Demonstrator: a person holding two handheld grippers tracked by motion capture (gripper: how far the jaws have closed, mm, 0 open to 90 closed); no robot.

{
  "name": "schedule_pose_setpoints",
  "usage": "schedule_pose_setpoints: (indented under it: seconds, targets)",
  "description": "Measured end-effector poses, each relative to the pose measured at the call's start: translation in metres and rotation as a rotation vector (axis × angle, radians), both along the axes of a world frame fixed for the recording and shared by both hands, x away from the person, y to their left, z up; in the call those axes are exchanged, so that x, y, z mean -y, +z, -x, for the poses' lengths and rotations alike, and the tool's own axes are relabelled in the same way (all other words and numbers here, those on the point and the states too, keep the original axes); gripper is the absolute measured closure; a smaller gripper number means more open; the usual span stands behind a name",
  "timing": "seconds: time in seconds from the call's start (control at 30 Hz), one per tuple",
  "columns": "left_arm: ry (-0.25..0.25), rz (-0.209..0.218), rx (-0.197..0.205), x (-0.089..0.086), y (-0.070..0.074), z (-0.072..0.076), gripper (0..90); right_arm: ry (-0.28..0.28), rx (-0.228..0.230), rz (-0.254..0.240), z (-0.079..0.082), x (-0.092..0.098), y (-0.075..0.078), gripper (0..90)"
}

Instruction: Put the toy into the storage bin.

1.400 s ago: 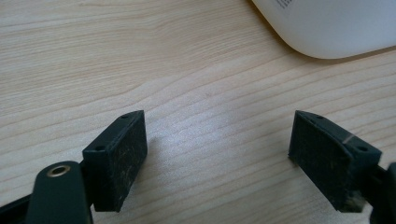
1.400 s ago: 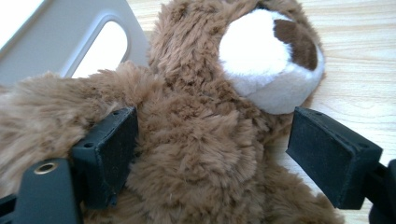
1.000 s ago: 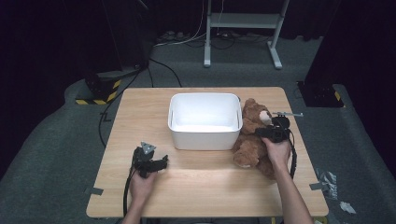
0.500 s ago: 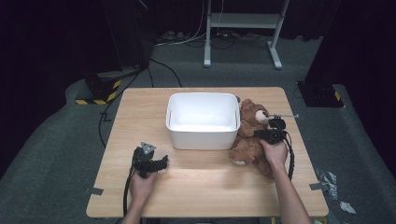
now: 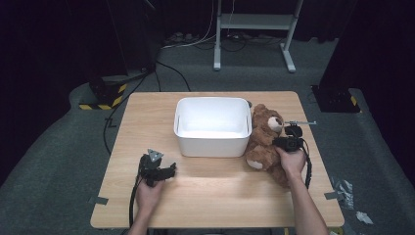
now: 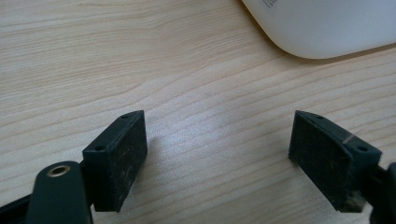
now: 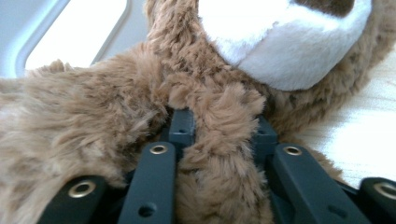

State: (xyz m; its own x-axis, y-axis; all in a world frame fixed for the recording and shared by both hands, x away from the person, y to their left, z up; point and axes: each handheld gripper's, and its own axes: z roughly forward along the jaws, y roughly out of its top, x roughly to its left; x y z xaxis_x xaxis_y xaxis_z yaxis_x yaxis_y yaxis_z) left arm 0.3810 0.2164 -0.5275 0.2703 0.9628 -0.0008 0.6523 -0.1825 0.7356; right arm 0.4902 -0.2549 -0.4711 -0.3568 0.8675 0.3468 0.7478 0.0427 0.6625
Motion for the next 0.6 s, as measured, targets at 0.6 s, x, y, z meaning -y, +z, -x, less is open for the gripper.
schedule_pose_setpoints:
  seconds: [0.6]
  targets:
    - [0.004, 0.008, -0.001, 0.000, 0.000, 0.000, 19.3, 0.023, 0.095, -0.051, 0.016, 0.006, 0.017, 79.8]
